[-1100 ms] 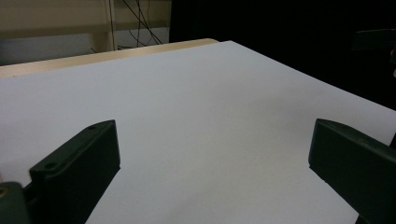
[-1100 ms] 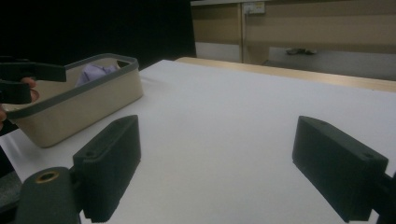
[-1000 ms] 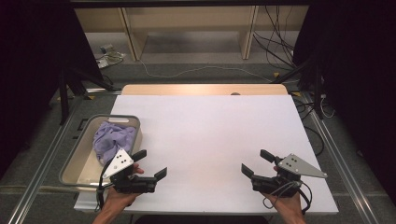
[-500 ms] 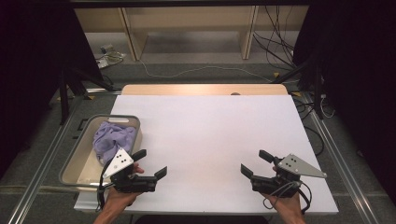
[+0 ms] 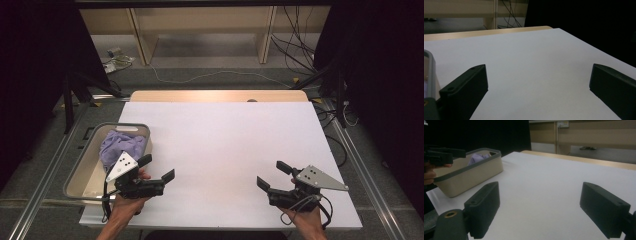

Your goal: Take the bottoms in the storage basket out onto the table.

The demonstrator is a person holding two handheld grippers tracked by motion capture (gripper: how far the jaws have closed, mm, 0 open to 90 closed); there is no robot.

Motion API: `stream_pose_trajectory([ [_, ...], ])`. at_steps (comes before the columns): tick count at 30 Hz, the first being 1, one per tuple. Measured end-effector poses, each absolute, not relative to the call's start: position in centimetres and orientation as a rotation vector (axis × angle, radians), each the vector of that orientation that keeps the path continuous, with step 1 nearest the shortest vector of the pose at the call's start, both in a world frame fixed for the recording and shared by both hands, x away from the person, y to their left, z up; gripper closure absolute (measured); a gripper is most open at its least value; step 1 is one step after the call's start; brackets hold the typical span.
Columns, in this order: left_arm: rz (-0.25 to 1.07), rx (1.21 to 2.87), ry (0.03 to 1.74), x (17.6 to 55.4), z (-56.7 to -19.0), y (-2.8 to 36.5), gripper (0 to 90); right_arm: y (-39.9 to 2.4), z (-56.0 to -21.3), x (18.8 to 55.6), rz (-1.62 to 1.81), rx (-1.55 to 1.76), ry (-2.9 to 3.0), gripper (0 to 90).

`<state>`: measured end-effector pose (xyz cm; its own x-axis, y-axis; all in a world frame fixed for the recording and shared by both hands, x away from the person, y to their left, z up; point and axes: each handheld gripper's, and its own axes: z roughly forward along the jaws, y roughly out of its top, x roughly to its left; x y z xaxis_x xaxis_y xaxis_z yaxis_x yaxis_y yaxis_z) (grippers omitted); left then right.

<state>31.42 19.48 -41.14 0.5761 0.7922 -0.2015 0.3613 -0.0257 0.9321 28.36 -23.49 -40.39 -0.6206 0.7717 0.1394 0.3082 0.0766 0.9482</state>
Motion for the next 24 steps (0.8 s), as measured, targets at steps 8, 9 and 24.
stream_pose_trajectory([
  [8,0.468,1.644,1.027,33.2,-40.7,19.8,2.1,-23.4,-40.5,28.4,1.566,1.07,1.967,17.3],
  [9,0.469,1.646,1.025,33.4,-40.6,19.8,2.2,-23.4,-40.5,28.4,1.565,1.066,1.969,17.3],
  [24,0.462,1.639,1.051,36.2,-39.4,19.3,3.3,-23.4,-40.5,28.5,1.563,1.074,1.971,17.4],
])
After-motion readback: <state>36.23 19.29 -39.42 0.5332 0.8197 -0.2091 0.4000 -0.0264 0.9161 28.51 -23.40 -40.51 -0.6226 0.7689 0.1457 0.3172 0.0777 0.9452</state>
